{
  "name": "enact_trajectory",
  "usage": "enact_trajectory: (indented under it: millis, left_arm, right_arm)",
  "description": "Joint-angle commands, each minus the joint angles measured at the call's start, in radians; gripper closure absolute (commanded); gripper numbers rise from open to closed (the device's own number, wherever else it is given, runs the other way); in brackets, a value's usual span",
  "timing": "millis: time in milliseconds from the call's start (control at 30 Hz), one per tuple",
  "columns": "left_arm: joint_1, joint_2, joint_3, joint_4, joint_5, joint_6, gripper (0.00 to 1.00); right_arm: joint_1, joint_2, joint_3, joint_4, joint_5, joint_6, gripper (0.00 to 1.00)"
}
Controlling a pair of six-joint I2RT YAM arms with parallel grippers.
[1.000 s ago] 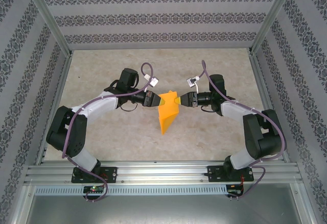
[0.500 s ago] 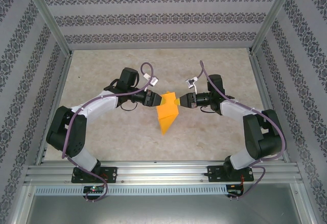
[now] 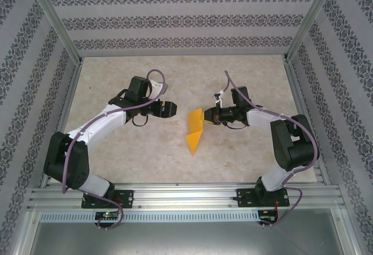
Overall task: Fold a paper plane with a square sheet of paper (fold left side to right side)
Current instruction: Fold the wing for the fifth time at the center of the table.
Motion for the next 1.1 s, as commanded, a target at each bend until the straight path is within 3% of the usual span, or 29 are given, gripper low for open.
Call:
enact_trajectory:
  millis: [0,200,467,700,833,1067]
  left_arm:
    - [-0.094,-0.063,0.000,-0.087,-0.094,0.035,0.26]
    - [-0.285,-0.031,-0.013,-0.086,-0.202,-0.021,0.26]
    - [-0.448,0.144,0.065,-0.067,-0.328,-0.061,0.26]
    - [-0.457,0.087,0.088,-0.061,-0.422,-0.068,0.23]
    - [-0.432,-0.044,0.053,-0.061,-0.548,-0.105,0.20]
    - [-0.393,-0.219,0.001,-0.108,-0.800,-0.145,0.13]
  right_arm:
    - [0.007,0.023,0.050,-0.039,0.087,0.066,1.00]
    - [-0.022,0.060,0.056,-0.051,0.163,0.118,1.00]
    - [-0.066,0.039,0.025,-0.092,0.159,0.081,1.00]
    - [-0.040,0.009,0.045,-0.019,0.077,0.116,1.00]
    - [0.007,0.025,0.116,-0.018,0.071,0.146,1.00]
    - [0.126,0.102,0.217,0.130,0.043,0.271,1.00]
